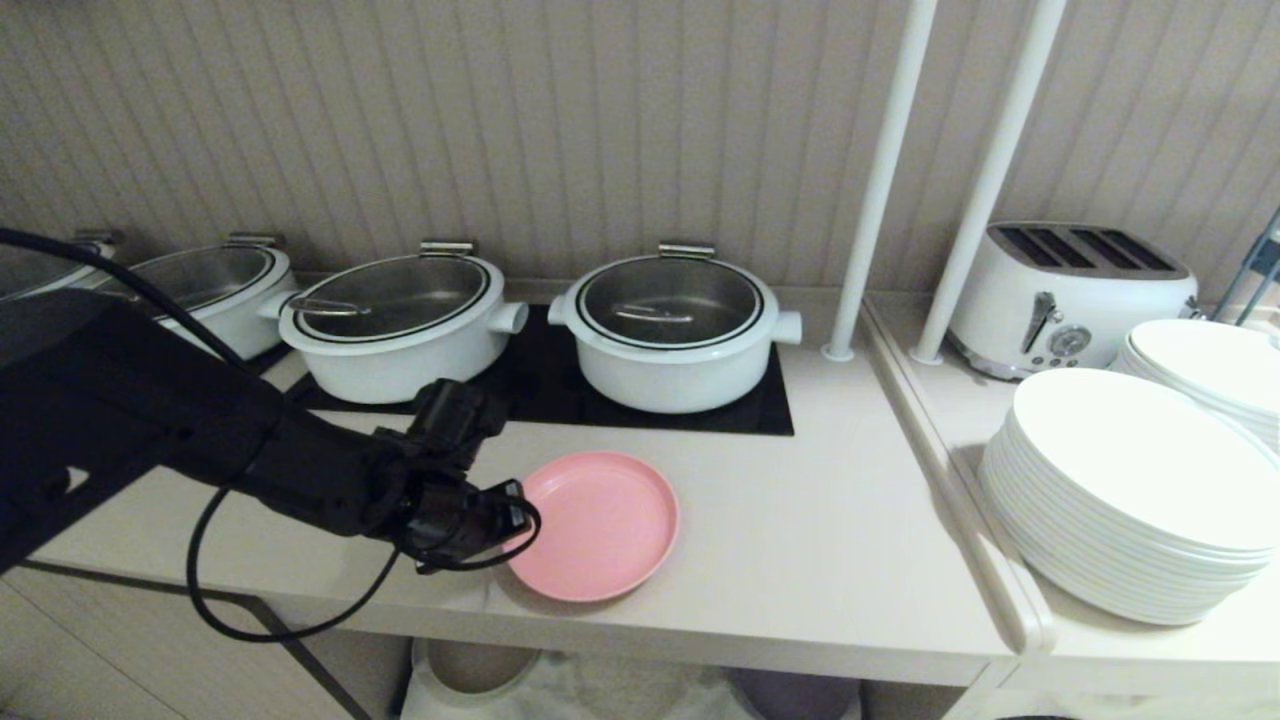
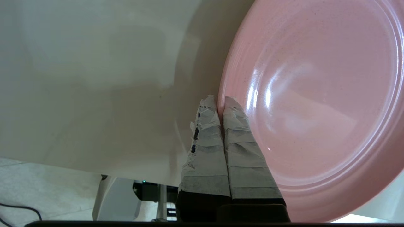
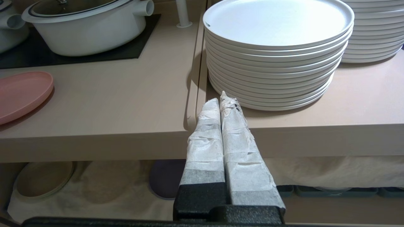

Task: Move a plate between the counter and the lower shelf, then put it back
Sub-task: Put the plate

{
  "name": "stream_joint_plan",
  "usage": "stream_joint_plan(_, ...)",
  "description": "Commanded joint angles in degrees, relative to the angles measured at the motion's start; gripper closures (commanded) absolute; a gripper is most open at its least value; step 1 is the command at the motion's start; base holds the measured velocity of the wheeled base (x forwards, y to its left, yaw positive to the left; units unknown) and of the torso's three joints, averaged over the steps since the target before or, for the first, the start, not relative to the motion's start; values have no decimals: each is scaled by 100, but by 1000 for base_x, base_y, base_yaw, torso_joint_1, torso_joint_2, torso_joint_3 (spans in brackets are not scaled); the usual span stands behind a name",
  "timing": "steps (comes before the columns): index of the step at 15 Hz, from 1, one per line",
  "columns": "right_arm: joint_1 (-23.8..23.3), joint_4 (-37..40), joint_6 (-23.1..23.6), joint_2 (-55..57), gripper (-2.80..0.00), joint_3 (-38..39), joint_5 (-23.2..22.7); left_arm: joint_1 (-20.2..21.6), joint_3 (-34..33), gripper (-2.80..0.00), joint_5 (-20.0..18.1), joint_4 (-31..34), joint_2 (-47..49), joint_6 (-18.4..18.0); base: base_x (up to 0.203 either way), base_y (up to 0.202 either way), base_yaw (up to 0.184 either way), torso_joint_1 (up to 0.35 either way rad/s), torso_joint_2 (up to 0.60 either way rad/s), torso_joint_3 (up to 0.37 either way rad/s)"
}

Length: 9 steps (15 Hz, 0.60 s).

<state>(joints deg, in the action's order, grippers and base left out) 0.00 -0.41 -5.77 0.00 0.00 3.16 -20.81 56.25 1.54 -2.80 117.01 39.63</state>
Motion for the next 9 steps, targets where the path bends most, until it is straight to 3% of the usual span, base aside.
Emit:
stream_joint_plan(1, 0, -2, -4, 0, 0, 0, 1, -2, 26, 0, 7, -1, 8, 27, 0, 0, 0, 0, 0, 0)
stream_joint_plan(3, 0, -2, -4, 0, 0, 0, 1, -2, 26, 0, 5, -1, 6, 27, 0, 0, 0, 0, 0, 0)
stream_joint_plan(4, 0, -2, -4, 0, 0, 0, 1, -2, 26, -280, 5, -1, -3, 18, 0, 0, 0, 0, 0, 0)
stream_joint_plan(9, 0, -2, -4, 0, 0, 0, 1, -2, 26, -280, 13, 4, 6, 1, 0, 0, 0, 0, 0, 0)
